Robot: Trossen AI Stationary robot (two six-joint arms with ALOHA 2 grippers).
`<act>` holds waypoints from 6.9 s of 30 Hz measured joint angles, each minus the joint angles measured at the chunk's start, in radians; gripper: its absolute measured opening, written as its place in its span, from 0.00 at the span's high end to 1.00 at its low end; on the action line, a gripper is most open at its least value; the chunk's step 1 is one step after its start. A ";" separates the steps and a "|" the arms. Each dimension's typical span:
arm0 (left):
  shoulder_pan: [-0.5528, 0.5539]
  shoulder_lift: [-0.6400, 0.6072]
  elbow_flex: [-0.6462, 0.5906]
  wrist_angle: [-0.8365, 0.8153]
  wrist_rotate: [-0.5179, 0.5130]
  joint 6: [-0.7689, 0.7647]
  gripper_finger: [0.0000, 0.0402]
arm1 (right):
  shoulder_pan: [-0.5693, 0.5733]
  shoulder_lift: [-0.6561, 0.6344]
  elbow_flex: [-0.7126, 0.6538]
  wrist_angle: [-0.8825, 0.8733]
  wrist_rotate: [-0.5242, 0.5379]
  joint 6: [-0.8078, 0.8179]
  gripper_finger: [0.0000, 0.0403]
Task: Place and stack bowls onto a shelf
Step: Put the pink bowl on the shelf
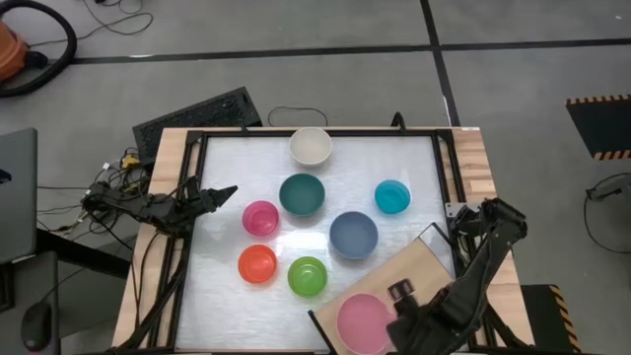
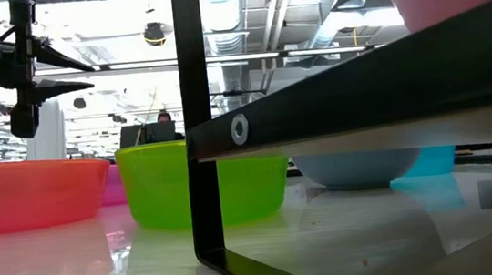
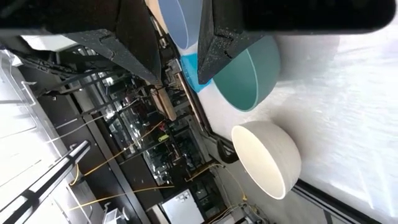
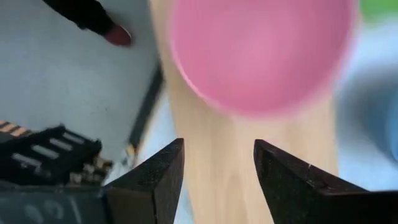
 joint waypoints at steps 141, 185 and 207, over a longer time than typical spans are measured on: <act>0.519 1.049 0.820 -0.500 0.894 0.246 1.00 | -0.803 -0.523 -0.408 0.805 0.011 -0.854 0.36; 0.524 1.403 1.250 -0.817 1.206 0.587 1.00 | -0.798 -0.107 -0.122 0.556 -0.241 -1.431 0.36; 0.524 1.403 1.250 -0.837 1.228 0.579 1.00 | -0.781 -0.094 -0.123 0.593 -0.241 -1.575 0.36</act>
